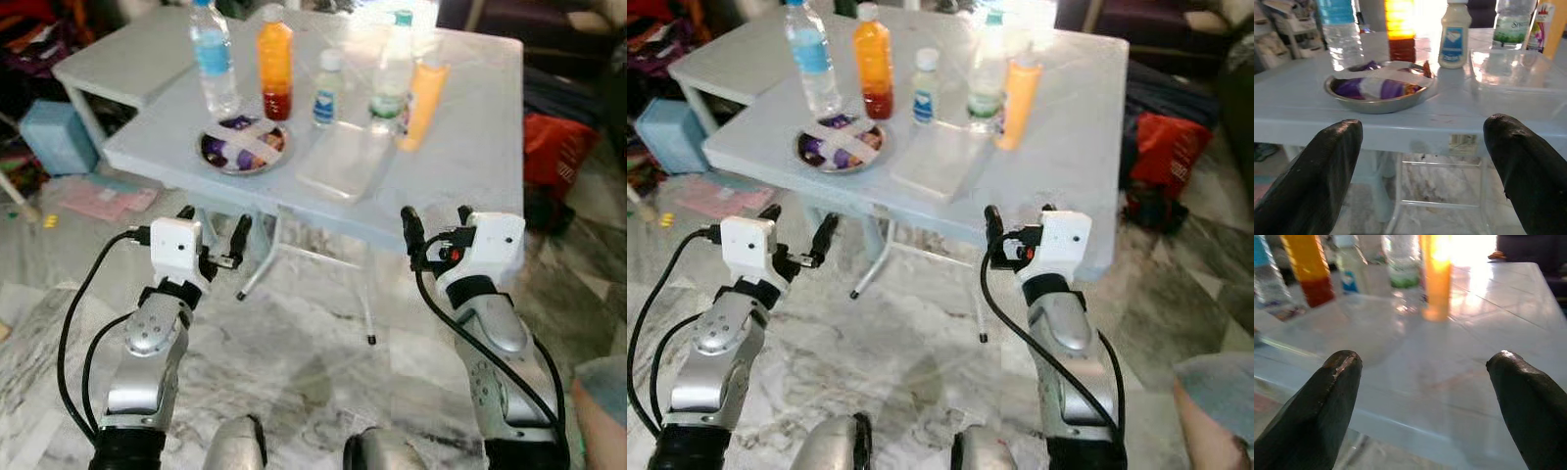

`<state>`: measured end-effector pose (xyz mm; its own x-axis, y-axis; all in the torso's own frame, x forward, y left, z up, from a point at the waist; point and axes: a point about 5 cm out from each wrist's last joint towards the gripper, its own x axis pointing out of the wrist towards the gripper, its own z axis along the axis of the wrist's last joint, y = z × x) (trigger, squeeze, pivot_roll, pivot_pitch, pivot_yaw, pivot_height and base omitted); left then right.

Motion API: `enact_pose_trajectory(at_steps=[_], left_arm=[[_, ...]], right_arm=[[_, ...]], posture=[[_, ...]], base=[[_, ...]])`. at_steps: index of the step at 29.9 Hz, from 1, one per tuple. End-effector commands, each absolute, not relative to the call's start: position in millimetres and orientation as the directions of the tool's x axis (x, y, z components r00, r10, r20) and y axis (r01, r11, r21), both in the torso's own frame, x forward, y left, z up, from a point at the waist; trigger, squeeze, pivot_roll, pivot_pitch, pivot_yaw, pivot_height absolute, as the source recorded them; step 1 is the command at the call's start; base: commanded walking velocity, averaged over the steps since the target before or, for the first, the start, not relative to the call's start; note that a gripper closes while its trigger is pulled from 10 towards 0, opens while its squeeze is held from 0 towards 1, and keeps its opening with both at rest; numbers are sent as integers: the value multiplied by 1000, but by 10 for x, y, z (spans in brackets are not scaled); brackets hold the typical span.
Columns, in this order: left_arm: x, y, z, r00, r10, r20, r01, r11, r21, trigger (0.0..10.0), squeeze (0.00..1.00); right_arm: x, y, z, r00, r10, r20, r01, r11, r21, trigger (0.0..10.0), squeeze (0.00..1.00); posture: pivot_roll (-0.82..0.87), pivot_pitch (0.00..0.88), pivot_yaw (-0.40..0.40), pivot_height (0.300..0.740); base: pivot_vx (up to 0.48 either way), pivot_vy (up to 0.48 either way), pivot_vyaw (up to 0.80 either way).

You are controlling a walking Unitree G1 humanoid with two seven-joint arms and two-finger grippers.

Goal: Restocking fridge

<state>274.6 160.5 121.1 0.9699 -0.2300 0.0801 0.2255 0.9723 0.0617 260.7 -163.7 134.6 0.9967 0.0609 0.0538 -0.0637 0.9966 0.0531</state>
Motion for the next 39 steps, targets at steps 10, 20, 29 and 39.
enact_pose_trajectory(at_steps=[10,20,29,39], left_arm=[[2638,1732,1220,973,-217,82,212,975,66,10000,0],[2724,1638,1362,966,-220,133,218,975,31,10000,0],[2745,1598,1375,964,-225,145,224,974,18,10000,0],[2780,1597,1400,962,-223,155,222,975,25,10000,0]], right_arm=[[2291,-1638,1439,994,14,110,-11,1000,-27,10000,0],[2356,-1682,1619,982,9,189,18,990,-141,10000,0],[2362,-1665,1595,985,21,173,2,991,-132,10000,0],[2379,-1649,1585,985,27,169,-2,990,-142,10000,0]], posture=[[-70,71,27,740],[-80,61,16,740],[-86,62,10,740],[-85,61,9,740]], base=[[0,0,0],[166,0,0],[352,0,0],[341,0,0]])
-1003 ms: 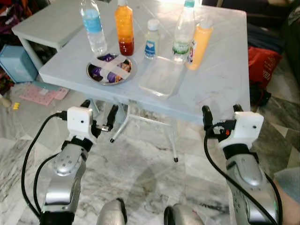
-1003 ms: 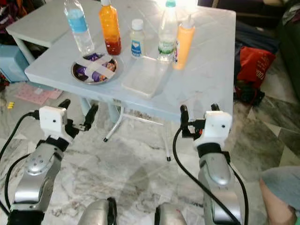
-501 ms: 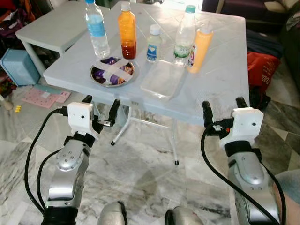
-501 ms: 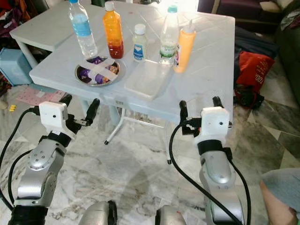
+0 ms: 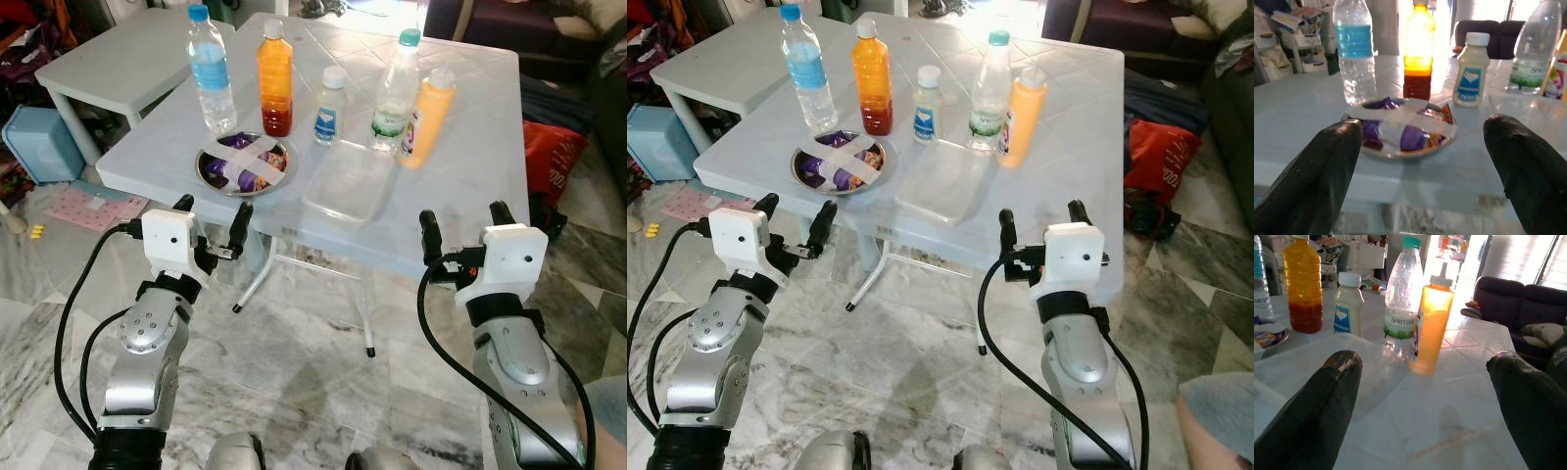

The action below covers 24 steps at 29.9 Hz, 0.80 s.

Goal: Restocking fridge

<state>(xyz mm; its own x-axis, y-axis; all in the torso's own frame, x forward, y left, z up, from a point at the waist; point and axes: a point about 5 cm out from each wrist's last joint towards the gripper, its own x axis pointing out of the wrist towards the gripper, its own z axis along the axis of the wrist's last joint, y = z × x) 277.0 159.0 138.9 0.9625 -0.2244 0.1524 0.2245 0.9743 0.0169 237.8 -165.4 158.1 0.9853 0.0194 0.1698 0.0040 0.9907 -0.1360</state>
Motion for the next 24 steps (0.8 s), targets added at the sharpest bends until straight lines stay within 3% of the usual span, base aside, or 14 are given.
enact_pose_trajectory(at_steps=[1,24], left_arm=[[2782,1594,1402,962,-225,155,223,974,27,10000,0],[2803,1557,1410,958,-240,159,237,971,36,10000,0]], right_arm=[[2379,-1651,1581,985,26,168,-2,990,-142,10000,0],[2387,-1620,1505,991,52,125,-39,994,-107,10000,0]], posture=[[-86,60,10,740],[-84,62,9,740]], base=[[319,0,0],[340,0,0]])
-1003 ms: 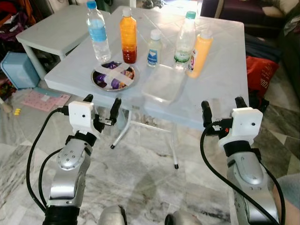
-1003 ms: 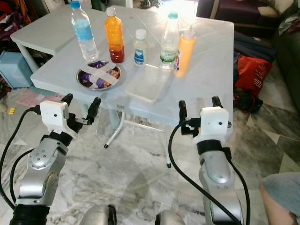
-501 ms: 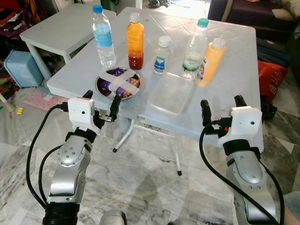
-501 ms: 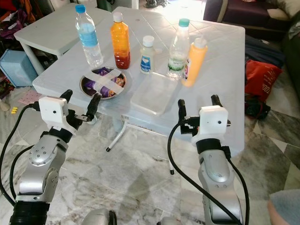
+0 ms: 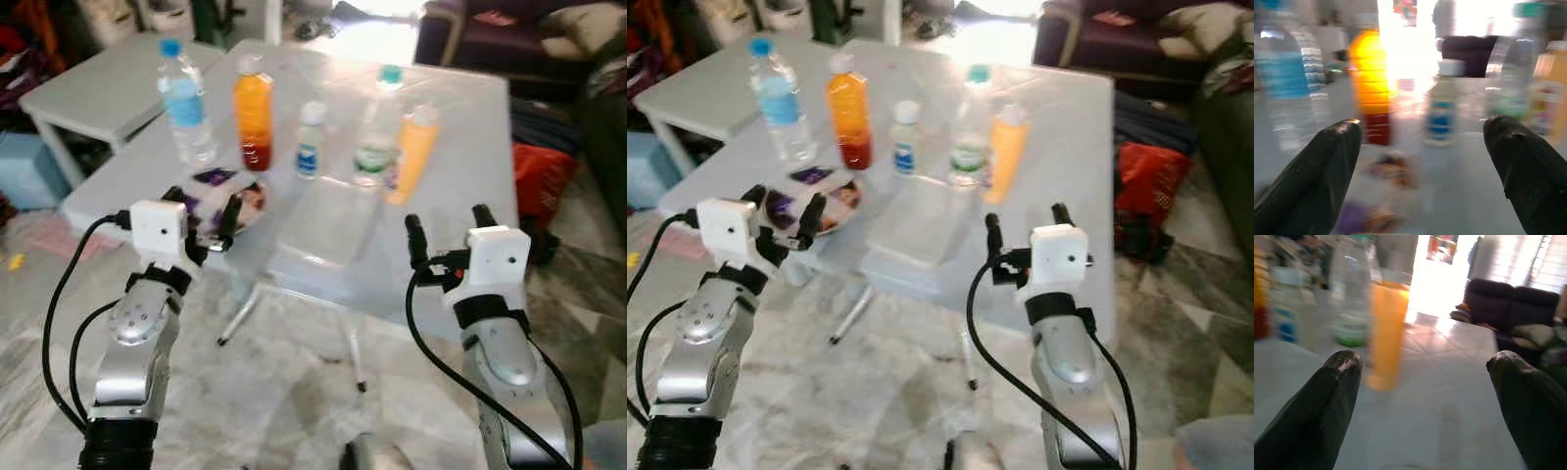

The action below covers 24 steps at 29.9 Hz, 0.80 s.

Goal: Restocking fridge

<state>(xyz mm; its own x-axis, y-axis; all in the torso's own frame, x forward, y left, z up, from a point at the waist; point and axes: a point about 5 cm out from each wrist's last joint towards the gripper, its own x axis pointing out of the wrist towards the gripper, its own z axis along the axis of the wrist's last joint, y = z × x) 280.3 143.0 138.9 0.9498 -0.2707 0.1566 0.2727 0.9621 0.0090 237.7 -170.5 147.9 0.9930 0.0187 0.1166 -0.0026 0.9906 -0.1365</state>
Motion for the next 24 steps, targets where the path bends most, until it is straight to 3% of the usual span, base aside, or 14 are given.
enact_pose_trajectory(at_steps=[1,9,13,24], left_arm=[[2803,1558,1409,958,-238,159,236,971,36,10000,0],[2804,1604,1408,964,-216,152,211,976,54,10000,0],[2781,1623,1448,960,-230,160,220,972,78,10000,0],[2711,1679,1513,947,-279,158,260,957,130,10000,0]], right_arm=[[2386,-1610,1494,991,59,118,-47,994,-99,10000,0],[2387,-1452,1339,989,146,26,-147,988,42,10000,0],[2452,-1382,1392,980,191,59,-195,978,70,10000,0],[2482,-1237,1261,976,212,-37,-203,963,178,10000,0]], posture=[[-84,62,7,740],[-69,75,5,740],[-31,94,6,740],[11,109,14,740]], base=[[292,0,0],[37,0,0],[0,0,0],[0,0,0]])
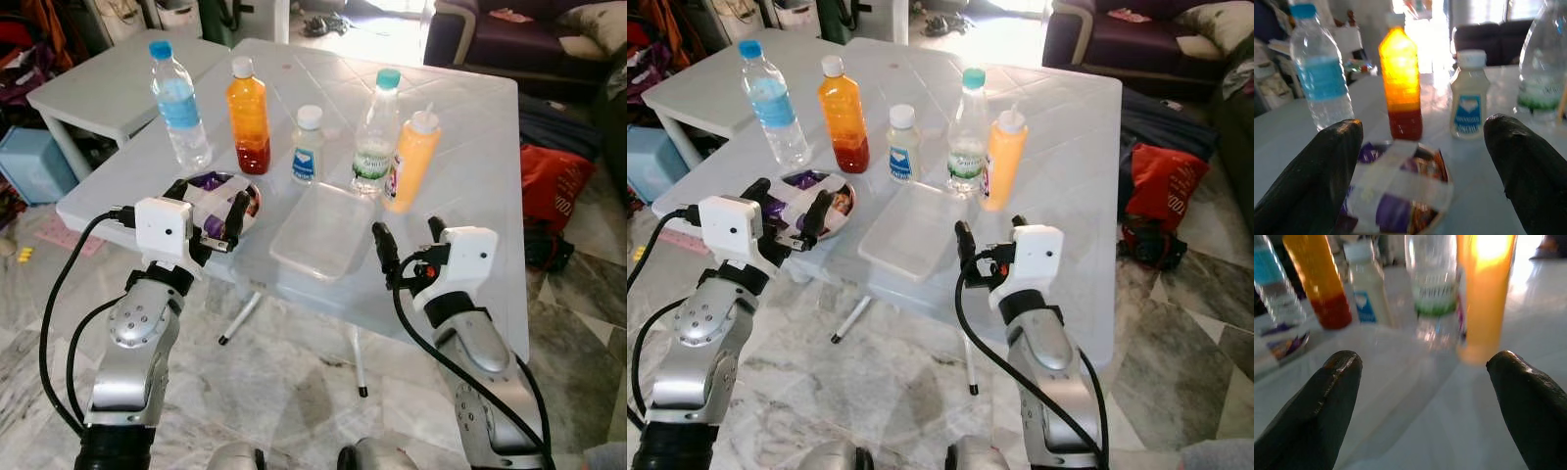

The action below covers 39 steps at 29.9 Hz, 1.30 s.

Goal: Restocking fridge

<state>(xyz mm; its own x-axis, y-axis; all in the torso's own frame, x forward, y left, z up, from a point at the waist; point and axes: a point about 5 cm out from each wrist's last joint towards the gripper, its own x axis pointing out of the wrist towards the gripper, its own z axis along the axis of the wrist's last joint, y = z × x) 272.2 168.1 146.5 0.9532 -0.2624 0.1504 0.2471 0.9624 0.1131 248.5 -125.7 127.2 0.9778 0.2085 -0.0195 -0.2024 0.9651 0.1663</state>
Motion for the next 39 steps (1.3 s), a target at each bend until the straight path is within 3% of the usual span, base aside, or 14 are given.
enact_pose_trajectory(at_steps=[1,8,31,33,34,35,36,38,39], left_arm=[[2701,1677,1514,944,-291,155,271,952,139,10000,0],[2667,1616,1506,935,-325,145,303,941,153,10000,0],[2640,1547,1517,926,-349,145,323,930,172,10000,0],[2639,1531,1518,924,-353,144,328,929,173,10000,0],[2644,1515,1526,922,-359,146,333,926,176,10000,0],[2644,1510,1527,921,-361,147,334,926,178,10000,0],[2643,1507,1526,920,-363,147,336,925,179,10000,0],[2643,1507,1525,920,-363,146,336,925,179,10000,0],[2642,1508,1523,920,-363,146,336,925,180,10000,0]], right_arm=[[2468,-1233,1249,975,218,-43,-204,955,217,10000,0],[2487,-1234,1175,970,226,-93,-192,941,278,10000,0],[2607,-874,1240,884,452,-118,-367,829,422,10000,0],[2605,-854,1229,873,468,-134,-367,814,450,9569,0],[2612,-850,1228,870,475,-135,-368,806,464,4980,0],[2612,-850,1225,869,476,-137,-366,803,470,3176,0],[2612,-851,1221,869,475,-140,-353,793,497,1686,0],[2613,-853,1220,869,474,-140,-349,789,506,1686,0],[2619,-860,1217,871,470,-145,-334,782,526,0,0]], posture=[[10,110,14,740],[12,121,19,740],[29,131,5,740],[29,131,5,740],[30,130,6,740],[30,130,6,740],[30,130,6,740],[30,130,6,740],[30,130,6,740]], base=[[0,0,0],[0,0,0],[0,0,0],[0,0,0],[0,0,0],[0,0,0],[0,0,0],[0,0,0],[0,0,0]])
